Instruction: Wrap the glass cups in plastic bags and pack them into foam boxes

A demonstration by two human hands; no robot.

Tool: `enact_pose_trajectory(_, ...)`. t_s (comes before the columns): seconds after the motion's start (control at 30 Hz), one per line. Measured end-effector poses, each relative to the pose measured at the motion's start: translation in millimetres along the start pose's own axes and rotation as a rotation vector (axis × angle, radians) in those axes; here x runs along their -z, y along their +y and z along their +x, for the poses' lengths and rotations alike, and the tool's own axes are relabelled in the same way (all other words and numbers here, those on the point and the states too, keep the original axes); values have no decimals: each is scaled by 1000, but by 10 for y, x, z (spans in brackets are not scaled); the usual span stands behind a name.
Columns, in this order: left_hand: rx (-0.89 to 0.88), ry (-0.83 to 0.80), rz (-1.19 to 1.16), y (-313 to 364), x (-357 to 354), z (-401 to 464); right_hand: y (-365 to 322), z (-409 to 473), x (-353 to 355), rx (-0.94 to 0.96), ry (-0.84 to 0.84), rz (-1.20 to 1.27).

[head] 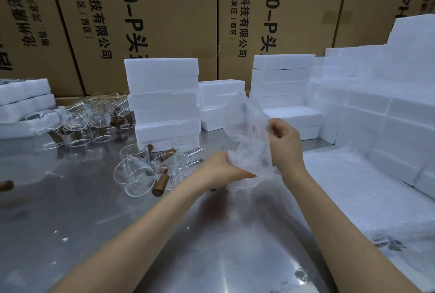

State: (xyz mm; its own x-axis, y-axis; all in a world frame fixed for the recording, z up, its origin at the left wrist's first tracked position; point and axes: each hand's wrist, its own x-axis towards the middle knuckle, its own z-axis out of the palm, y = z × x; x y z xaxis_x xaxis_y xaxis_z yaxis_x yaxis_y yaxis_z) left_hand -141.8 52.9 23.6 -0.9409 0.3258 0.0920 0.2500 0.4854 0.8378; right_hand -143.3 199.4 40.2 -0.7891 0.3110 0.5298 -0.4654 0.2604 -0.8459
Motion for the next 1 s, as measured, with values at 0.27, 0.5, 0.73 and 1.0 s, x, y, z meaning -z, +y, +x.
enact_pose_trajectory(0.27, -173, 21, -151, 2, -140, -73, 57, -21, -54, -153, -162, -51)
enact_pose_trajectory(0.5, -89, 42, -446, -98, -143, -68, 11, -64, -32, -159, -347, -21)
enact_pose_trajectory(0.73, -89, 82, -573, -74, -169, -80, -57, -87, -17, -173, -401, -29)
enact_pose_trajectory(1.0, 7, 185, -463, 10, -205, -73, -63, -79, 68, -131, -601, 1)
